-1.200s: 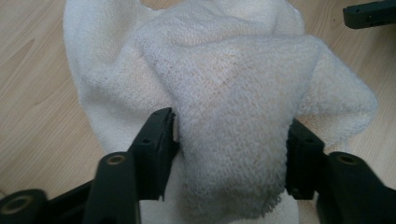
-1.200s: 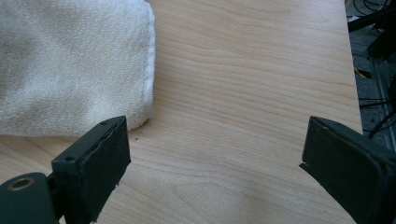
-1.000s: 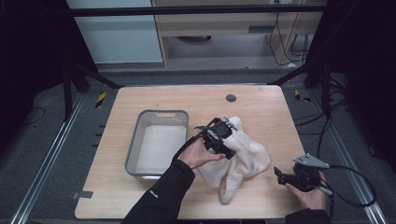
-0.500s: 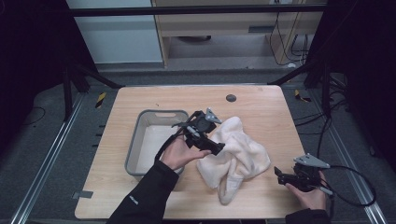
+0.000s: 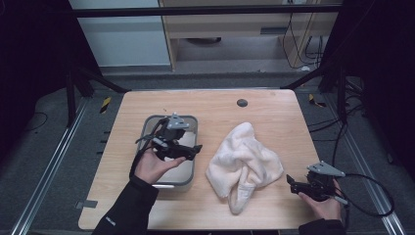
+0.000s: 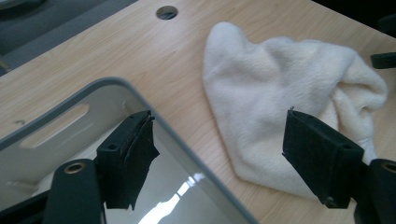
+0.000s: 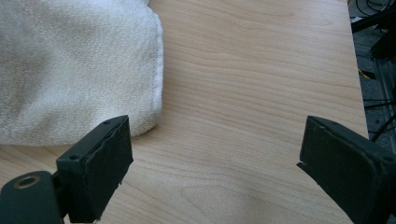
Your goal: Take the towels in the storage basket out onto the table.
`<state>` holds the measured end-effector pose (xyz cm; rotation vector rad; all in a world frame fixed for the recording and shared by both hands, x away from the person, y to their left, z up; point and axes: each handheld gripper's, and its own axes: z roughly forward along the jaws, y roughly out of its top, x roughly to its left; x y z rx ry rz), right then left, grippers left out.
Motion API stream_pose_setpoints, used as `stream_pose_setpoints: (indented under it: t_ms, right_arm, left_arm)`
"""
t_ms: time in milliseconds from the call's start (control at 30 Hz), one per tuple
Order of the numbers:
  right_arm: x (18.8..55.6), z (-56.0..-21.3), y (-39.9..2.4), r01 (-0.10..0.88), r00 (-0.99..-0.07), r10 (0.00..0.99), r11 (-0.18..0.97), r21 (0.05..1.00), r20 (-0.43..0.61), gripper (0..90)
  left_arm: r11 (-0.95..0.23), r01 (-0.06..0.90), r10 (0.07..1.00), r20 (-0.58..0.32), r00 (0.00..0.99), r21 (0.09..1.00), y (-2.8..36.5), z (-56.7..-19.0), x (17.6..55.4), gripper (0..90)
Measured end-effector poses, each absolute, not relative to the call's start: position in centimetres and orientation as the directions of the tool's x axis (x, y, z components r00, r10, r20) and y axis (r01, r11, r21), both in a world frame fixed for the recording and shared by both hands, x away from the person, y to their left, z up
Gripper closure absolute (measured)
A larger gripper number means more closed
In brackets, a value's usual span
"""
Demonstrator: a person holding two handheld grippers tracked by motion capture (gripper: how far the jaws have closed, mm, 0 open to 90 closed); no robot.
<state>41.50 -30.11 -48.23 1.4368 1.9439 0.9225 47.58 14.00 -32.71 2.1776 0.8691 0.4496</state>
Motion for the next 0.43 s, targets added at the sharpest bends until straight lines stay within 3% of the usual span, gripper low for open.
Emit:
stream_pose_setpoints:
  t_ms: [433]
  right_arm:
    - [41.3, -48.3, -30.1, 0.592, -0.269, 0.963, 0.176, 0.787, -0.013, 9.6]
  left_arm:
    - [-0.286, 0.474, 0.834, -0.027, 0.551, 0.833, 23.8, -34.9, 45.6, 26.3]
